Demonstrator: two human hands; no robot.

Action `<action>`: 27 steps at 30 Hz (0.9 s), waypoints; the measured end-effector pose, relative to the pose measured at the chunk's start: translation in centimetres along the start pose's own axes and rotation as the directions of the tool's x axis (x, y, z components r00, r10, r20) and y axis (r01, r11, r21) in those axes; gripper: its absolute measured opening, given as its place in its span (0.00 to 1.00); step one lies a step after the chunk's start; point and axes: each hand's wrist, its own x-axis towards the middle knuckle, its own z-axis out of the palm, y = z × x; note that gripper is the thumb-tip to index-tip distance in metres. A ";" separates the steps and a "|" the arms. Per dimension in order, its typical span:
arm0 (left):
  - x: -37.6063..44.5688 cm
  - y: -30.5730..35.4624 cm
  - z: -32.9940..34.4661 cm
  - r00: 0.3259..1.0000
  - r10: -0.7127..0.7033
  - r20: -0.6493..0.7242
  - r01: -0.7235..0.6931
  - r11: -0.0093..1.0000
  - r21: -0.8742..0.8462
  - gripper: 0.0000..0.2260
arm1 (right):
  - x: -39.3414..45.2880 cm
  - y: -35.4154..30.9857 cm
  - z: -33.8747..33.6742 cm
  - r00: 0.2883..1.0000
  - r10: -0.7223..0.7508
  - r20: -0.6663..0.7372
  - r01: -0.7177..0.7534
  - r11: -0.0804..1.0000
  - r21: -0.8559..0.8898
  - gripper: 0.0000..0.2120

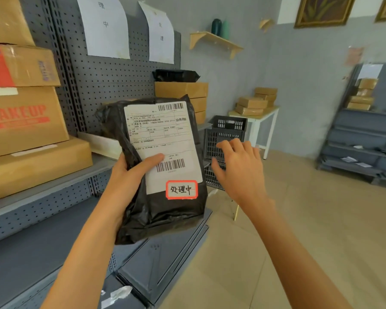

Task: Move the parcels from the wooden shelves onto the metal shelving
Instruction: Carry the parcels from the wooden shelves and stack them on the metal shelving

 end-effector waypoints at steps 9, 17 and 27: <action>12.8 -2.9 3.9 0.993 0.035 -0.112 -0.032 0.999 0.031 0.19 | 9.1 4.9 10.5 0.993 -0.102 -0.057 0.104 0.994 0.041 0.12; 23.7 -5.1 5.5 0.960 0.061 -0.274 -0.030 0.993 0.117 0.19 | 17.8 6.9 21.6 0.975 -0.192 -0.108 0.210 0.958 0.196 0.08; 36.8 -4.5 5.4 0.898 0.063 -0.436 0.009 0.987 0.162 0.12 | 30.8 6.0 32.3 0.925 -0.347 -0.153 0.379 0.824 0.422 0.11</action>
